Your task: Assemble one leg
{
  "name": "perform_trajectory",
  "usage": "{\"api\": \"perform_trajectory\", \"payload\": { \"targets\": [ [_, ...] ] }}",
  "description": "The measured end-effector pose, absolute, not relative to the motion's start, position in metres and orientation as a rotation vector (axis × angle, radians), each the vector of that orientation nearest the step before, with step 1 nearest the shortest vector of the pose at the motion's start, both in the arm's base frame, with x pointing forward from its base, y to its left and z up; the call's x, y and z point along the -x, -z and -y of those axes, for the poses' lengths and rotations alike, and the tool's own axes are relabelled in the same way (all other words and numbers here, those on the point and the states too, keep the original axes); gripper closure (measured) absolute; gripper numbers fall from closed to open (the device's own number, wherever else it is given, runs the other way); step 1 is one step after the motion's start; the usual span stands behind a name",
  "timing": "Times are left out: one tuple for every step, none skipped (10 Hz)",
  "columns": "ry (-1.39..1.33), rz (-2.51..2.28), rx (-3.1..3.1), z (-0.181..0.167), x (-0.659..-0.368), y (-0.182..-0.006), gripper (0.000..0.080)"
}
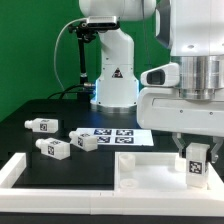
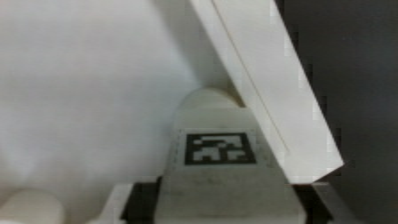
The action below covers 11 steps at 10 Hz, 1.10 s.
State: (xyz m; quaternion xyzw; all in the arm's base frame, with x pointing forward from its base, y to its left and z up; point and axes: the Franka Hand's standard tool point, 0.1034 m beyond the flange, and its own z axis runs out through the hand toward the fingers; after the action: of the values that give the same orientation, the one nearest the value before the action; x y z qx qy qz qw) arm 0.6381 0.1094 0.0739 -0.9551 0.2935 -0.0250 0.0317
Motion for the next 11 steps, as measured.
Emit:
{"api": "perform_trajectory", "payload": {
  "targets": [
    [0.065, -1.135, 2.851, -0.1098, -0.6379, -0.0739, 0.0515],
    [0.039, -1.443, 2.684, -0.1089, -0.6383, -0.0736, 0.0515],
    [-0.003, -1.711, 2.482, -0.1077, -0.6391, -0.0731, 0.0515],
    [-0.04, -1.911, 2.302, -0.1073, -0.6392, -0.0728, 0.0515],
    [-0.053, -2.029, 2.194, -0.107, -0.6392, -0.0732, 0.0515],
    [-0.053, -2.042, 2.184, -0.1066, -0.6392, -0.0731, 0.0515],
    [-0.05, -1.999, 2.223, -0.1068, -0.6391, -0.0729, 0.0515],
    [-0.044, -1.957, 2.262, -0.107, -0.6389, -0.0724, 0.0442],
    [-0.016, -1.661, 2.487, -0.1077, -0.6387, -0.0709, 0.0248],
    [0.002, -1.382, 2.652, -0.1087, -0.6385, -0.0682, 0.0248],
    [0.004, -1.216, 2.732, -0.1094, -0.6369, -0.0666, 0.0179]
  ]
}}
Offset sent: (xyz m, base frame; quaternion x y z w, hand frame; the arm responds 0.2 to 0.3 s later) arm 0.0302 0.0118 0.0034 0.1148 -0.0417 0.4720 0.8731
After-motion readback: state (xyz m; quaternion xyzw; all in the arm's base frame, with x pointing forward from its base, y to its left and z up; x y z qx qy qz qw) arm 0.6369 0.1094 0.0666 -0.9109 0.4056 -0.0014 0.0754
